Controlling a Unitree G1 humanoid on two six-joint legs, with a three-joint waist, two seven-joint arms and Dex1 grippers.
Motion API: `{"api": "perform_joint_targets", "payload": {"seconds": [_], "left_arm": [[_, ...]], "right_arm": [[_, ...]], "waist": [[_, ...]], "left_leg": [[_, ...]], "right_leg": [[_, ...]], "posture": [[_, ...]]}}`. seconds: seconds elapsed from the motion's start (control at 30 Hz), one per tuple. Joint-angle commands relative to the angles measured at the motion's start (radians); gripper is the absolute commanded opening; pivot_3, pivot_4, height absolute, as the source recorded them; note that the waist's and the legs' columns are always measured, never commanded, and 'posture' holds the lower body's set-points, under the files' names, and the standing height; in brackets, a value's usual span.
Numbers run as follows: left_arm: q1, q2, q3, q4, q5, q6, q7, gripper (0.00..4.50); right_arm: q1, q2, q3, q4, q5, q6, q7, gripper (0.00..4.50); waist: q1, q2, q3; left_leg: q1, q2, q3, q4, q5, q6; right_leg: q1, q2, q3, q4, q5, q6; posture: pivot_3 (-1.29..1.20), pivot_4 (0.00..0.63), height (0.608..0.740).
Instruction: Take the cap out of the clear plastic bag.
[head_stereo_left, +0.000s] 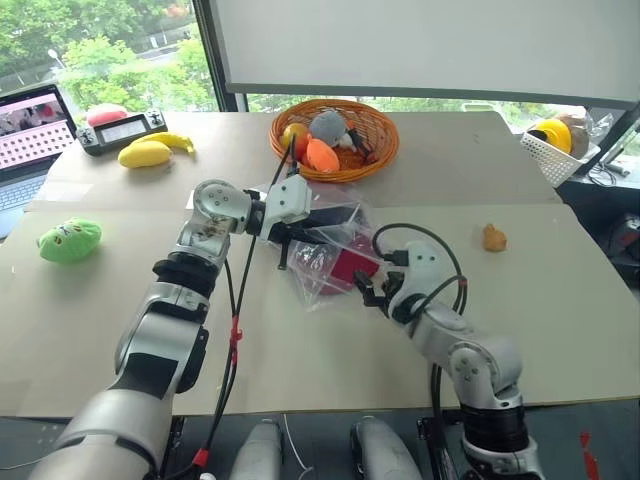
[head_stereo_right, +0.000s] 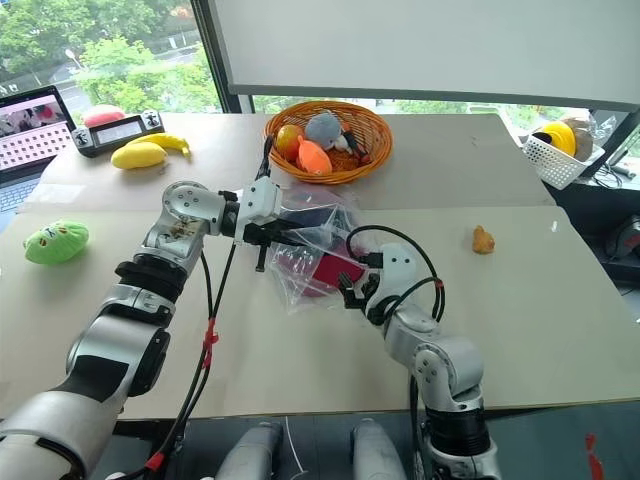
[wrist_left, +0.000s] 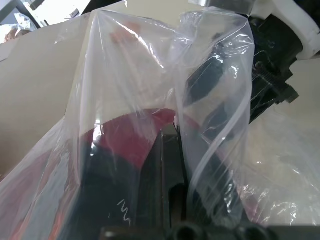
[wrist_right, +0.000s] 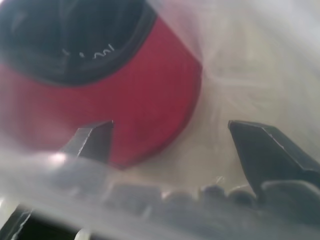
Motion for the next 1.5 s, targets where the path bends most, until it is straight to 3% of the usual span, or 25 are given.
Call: {"api": "perform_joint_targets", "payload": {"seconds": [0.03,0.27,0.37,0.73,1.1,1.33,1.43,1.5], "left_arm": [[-0.027,0.001,0.0,-0.015,0.007,-0.017,0.017,0.01],[-0.029,-0.003,0.002,-0.012,0.01,-0.022,0.024,0.01],[-0.027,-0.004,0.003,-0.013,0.01,-0.026,0.027,0.0],[0.032,-0.016,-0.028,-0.067,0.04,-0.045,0.052,0.0],[0.28,-0.013,-0.073,-0.365,0.065,0.072,0.172,0.0],[0.327,0.002,-0.069,-0.498,0.065,0.18,0.238,0.0],[0.332,0.009,-0.071,-0.515,0.065,0.201,0.257,0.0],[0.336,0.013,-0.076,-0.522,0.063,0.205,0.261,0.0]], "right_arm": [[-0.059,0.125,-0.095,0.065,0.079,-0.104,0.027,4.5],[-0.068,0.111,-0.075,0.101,0.014,-0.088,0.053,4.5],[-0.059,0.082,-0.043,0.087,-0.028,-0.073,0.062,3.85],[-0.051,0.06,-0.034,0.044,-0.059,-0.04,0.076,0.05],[-0.057,0.09,-0.102,-0.036,-0.031,0.016,0.047,0.02],[-0.026,0.082,-0.147,-0.147,-0.013,0.088,0.006,0.02],[0.012,0.114,-0.174,-0.236,0.071,0.156,-0.007,0.02],[0.035,0.177,-0.252,-0.277,0.211,0.178,-0.042,0.02]], "waist": [[-0.006,0.0,0.0],[-0.011,0.0,0.0],[-0.015,0.0,0.0],[-0.016,0.0,0.0],[-0.016,0.001,0.0],[-0.009,0.001,0.0],[-0.009,0.001,0.0],[-0.01,0.001,0.0]], "left_leg": [[0.0,0.0,0.0,0.0,0.0,0.0],[0.0,0.0,0.0,0.0,0.0,0.0],[0.0,0.0,0.0,0.0,0.0,0.0],[0.001,0.0,0.001,0.0,0.0,0.0],[0.004,0.0,0.003,-0.001,0.0,0.0],[0.004,0.0,0.003,0.0,0.0,0.0],[0.004,0.0,0.003,-0.001,0.0,0.0],[0.004,0.0,0.003,-0.001,0.0,0.0]], "right_leg": [[0.0,0.0,0.0,0.001,0.0,0.0],[0.0,0.0,0.001,0.001,0.0,-0.001],[0.0,0.0,0.001,0.001,0.0,0.0],[-0.001,0.0,0.002,0.002,0.0,0.0],[0.0,0.0,0.005,0.004,0.0,-0.001],[0.0,0.0,0.005,0.005,0.0,0.0],[0.0,0.0,0.005,0.004,0.0,0.0],[-0.001,0.0,0.006,0.004,0.0,0.0]], "posture": [[0.0,0.15,0.733],[0.0,0.15,0.733],[0.0,0.15,0.733],[0.0,0.15,0.733],[0.0,0.15,0.733],[0.0,0.15,0.733],[0.0,0.15,0.733],[0.0,0.15,0.733]]}}
